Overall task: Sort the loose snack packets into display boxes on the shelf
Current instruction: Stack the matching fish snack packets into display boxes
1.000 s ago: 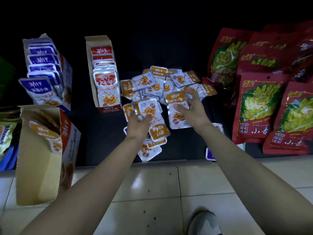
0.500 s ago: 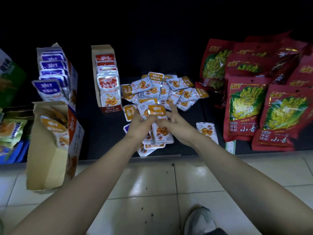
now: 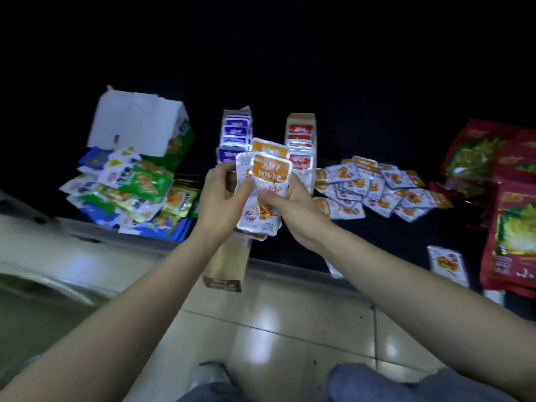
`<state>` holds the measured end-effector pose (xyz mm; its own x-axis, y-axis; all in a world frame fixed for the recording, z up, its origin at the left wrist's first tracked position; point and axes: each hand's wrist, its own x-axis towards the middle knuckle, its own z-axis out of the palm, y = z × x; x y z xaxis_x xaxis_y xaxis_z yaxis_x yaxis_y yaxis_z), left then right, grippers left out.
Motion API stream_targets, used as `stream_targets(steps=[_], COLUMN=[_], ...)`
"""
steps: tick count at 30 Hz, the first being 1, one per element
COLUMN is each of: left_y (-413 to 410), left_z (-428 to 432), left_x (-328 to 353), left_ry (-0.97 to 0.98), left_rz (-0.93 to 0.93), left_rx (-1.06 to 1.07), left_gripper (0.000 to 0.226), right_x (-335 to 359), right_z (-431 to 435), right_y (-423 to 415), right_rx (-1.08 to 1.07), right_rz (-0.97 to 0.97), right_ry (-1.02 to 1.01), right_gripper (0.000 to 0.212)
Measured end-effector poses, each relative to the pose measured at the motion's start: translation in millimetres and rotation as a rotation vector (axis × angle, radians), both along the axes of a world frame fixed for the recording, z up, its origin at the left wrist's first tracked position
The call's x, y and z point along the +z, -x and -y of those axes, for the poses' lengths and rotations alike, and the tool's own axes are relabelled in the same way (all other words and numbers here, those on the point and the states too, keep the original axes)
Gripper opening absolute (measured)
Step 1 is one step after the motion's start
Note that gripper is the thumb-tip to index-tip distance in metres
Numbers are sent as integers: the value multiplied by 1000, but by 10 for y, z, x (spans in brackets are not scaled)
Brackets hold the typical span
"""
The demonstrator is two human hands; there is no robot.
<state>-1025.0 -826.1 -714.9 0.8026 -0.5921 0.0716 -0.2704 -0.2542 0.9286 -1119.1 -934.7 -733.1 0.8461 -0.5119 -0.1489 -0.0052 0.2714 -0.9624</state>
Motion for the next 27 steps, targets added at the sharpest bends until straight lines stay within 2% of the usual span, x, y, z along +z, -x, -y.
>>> stream_targets(steps=[3,7,10,11,14,16,19,22,24,27], left_y=[-184,-291,-306,-302,-342,-347,-344,-345,-321,-283], left_z=[-291,-443,-449,-440,-412,-411,-424,-421,-422,-431], left_x=[-122,-367,-498,-530,-712,-818,-909,-929,-908,-886], left_ry=[-61,-120,-147,-157,-196,-246,-290,-270,-248,-212], left_rz=[85,146,205,226,283,321,359,398,375,305], left_rx=[25,35,47,48,58,49,36,23,16,0], left_gripper=[40,12,5,4,25,22,19,20,32,52], right_x=[-79,-250,-382,-428,-581,-660,-753,-724,-701,-759], right_z=[-241,-461,-545,-550,-520,-502,-454,-388,-377,-380], right_y=[-188,-270,-312,-324,-310,-286,-261,-232,-211,-211], right_rx=[-78,-82,-84,-92,-183,-214,-177,-47,18,0], right_rz=[-37,-59,-98,-151,-297,-325,-337,-269,-213,-186], right_ry=[130,239,337,427,841,1017,987,758,679,698], right_gripper=[39,39,40,40,38,44,41,44,49,70])
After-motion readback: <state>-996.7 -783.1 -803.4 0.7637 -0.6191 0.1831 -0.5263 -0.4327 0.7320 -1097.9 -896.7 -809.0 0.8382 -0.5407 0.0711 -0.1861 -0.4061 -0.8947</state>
